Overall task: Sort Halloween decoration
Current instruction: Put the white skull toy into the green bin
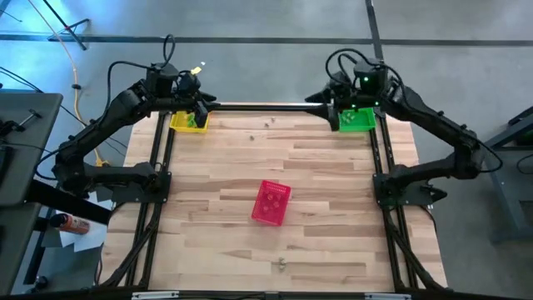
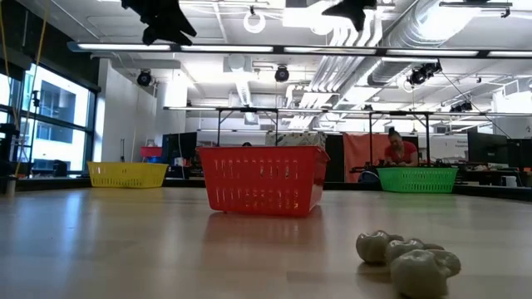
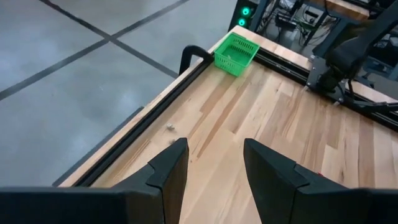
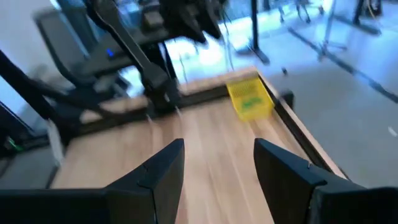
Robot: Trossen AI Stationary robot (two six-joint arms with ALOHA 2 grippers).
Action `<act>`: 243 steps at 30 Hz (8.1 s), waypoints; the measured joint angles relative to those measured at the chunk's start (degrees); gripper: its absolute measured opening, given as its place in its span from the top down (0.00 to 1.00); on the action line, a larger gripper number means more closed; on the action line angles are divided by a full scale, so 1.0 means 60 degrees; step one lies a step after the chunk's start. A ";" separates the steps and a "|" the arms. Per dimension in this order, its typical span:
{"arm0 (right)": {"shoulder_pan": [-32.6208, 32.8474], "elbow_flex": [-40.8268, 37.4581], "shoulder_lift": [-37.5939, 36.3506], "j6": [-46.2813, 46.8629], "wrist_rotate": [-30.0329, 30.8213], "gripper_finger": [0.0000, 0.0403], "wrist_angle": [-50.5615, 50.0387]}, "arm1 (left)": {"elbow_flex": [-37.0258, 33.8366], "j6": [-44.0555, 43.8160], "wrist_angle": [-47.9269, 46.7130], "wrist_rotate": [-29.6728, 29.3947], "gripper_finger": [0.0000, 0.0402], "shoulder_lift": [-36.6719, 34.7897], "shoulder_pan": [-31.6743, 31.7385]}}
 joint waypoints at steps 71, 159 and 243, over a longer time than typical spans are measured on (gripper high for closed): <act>1.1245 0.3406 0.9689 0.0971 0.3930 0.53 -0.1841 | 0.0000 -0.1385 -0.0951 0.0441 0.63 -0.0250 -0.2444; 1.1055 0.2663 0.9696 0.2227 0.5030 0.95 -0.0901 | 0.0000 -0.1393 -0.0954 0.0430 0.63 -0.0250 -0.2441; 0.1495 0.2991 0.2622 -0.2877 0.0729 0.98 -0.1090 | 0.0001 -0.0150 0.5047 0.0269 0.63 0.2047 -0.3203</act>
